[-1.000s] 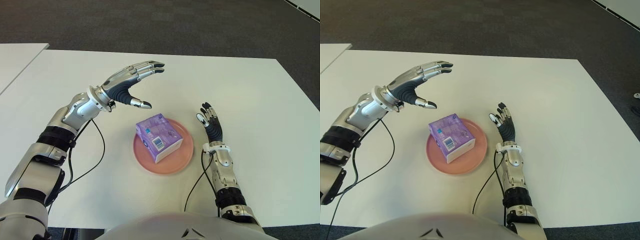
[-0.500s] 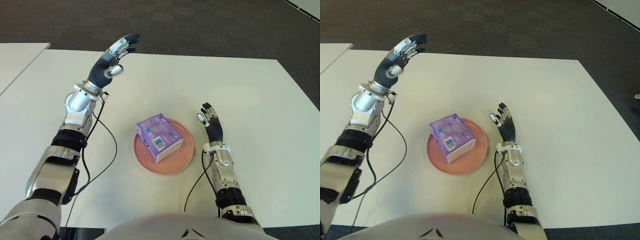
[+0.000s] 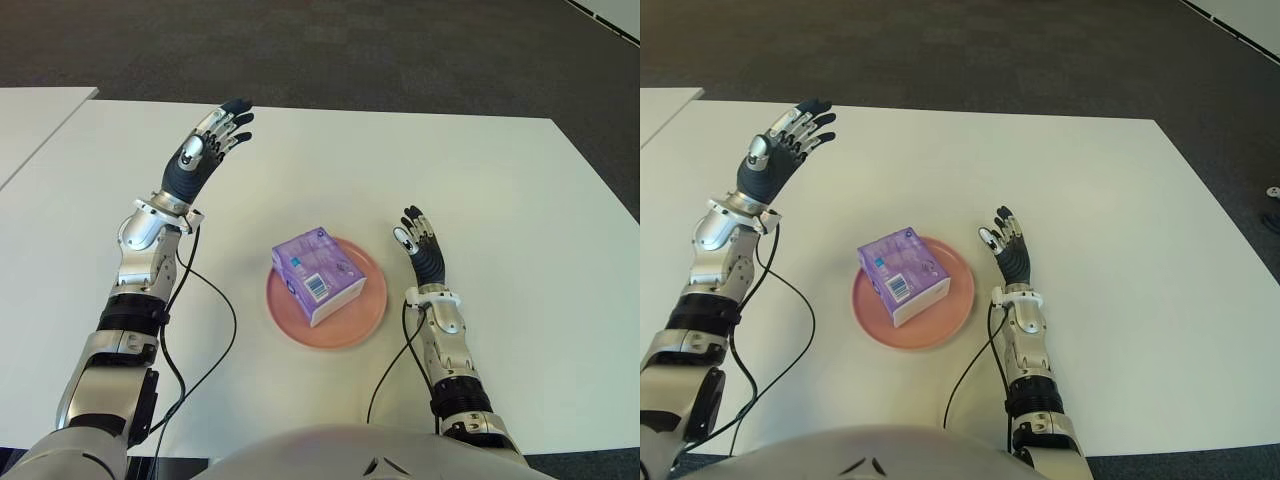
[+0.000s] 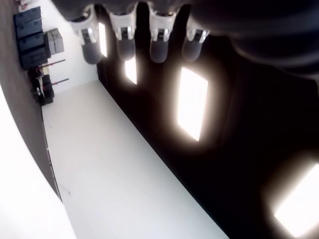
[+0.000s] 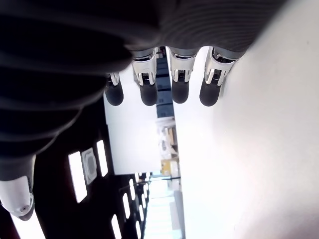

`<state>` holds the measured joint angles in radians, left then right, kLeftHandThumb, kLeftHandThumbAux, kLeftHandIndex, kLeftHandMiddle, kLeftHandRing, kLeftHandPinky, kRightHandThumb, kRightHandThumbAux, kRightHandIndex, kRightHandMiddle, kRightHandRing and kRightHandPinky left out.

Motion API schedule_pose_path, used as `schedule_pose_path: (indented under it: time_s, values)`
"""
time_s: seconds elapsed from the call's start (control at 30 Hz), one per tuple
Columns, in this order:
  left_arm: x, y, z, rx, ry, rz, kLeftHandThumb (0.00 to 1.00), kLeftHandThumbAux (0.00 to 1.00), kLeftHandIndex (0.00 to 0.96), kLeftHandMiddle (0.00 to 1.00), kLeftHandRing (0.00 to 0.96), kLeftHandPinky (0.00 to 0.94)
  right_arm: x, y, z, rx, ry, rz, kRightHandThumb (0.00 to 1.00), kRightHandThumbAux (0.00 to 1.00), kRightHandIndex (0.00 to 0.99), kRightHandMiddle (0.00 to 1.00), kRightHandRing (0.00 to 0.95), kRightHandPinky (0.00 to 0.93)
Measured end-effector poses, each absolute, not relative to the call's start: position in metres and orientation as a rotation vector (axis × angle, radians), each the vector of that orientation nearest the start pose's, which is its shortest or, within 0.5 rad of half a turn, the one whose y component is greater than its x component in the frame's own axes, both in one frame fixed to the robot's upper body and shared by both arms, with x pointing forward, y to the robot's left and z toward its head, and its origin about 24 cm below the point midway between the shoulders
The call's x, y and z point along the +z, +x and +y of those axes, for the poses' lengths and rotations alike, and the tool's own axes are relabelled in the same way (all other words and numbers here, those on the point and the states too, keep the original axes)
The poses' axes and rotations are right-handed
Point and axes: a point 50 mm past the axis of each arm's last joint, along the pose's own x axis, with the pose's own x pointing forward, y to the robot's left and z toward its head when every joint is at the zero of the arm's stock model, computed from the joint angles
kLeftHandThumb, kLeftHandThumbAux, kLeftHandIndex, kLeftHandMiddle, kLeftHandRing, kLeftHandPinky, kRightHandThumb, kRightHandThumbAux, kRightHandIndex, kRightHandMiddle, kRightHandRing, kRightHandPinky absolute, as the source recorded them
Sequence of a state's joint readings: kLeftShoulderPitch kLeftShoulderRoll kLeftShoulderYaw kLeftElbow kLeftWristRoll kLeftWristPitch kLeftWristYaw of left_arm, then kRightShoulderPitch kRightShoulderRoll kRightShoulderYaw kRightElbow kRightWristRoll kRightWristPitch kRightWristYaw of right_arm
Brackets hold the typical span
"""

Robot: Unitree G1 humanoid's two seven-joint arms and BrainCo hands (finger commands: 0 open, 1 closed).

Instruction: Put the tissue paper into the plate.

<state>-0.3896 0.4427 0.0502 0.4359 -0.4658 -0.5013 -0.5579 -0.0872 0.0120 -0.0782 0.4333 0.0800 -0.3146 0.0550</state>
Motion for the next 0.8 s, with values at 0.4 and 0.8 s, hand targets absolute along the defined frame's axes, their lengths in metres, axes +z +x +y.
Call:
schedule_pose_path:
  time_s: [0.4, 0.8]
  values:
    - [0.055, 0.303, 0.253, -0.208, 0.079, -0.236, 0.002, 0.210, 0.000, 0.000, 0.000, 0.000, -0.007, 0.258, -0.156, -0.018, 0.086, 0.036, 0.508, 0.568, 0.000, 0.019, 0.012, 0.045]
    - [0.001, 0.287, 0.209, -0.123, 0.060, -0.145, 0.000, 0.313, 0.000, 0.000, 0.000, 0.000, -0.007, 0.259, -0.156, -0.008, 0.092, 0.033, 0.565, 0.571, 0.024, 0.033, 0.023, 0.053]
